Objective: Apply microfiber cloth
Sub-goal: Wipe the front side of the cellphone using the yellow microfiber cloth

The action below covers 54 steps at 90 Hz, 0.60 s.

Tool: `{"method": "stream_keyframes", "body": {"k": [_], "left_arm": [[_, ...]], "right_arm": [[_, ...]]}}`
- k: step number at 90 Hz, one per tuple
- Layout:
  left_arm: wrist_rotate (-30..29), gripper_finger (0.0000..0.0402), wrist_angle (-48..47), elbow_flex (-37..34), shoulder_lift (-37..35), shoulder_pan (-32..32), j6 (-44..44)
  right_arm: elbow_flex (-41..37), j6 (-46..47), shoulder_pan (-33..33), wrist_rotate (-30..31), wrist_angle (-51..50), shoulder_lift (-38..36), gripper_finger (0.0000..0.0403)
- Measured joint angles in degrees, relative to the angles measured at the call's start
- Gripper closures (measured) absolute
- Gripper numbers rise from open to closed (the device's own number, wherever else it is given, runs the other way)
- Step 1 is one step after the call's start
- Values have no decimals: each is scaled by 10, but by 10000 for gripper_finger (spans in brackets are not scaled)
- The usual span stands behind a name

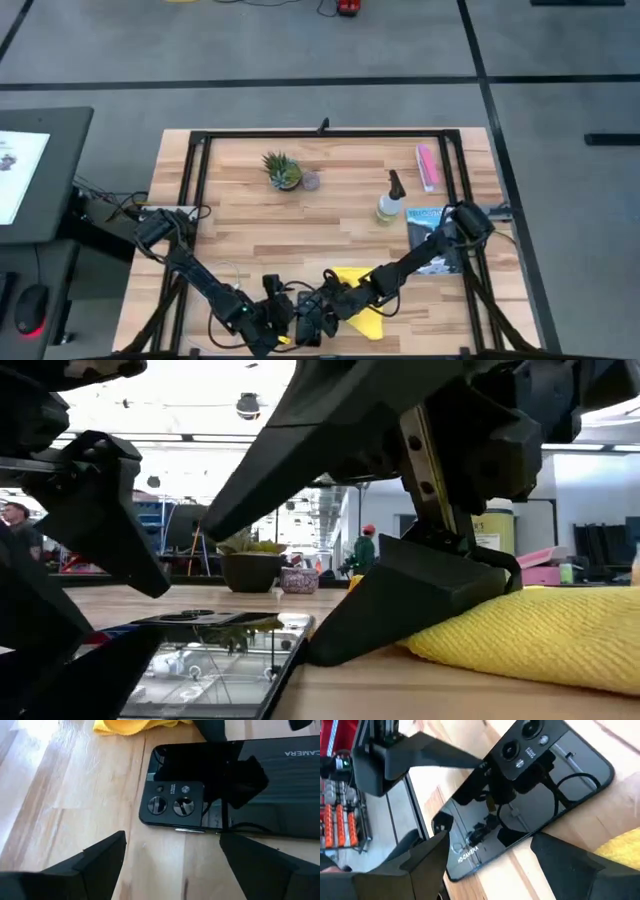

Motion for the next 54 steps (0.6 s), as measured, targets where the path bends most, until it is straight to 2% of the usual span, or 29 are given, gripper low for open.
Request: {"method": "stream_keyframes", "body": {"k": [15,24,54], "left_arm": [[0,89,3,0,0,0,-18],[-8,89,3,0,0,1,-32],[-8,89,9,1,9,9,-70]], "right_arm": [[-2,-10,-2,60,4,-13,121],[-2,-11,-5,75,9,-23,121],[-1,-9,-3,29,-6,-23,121]]}}
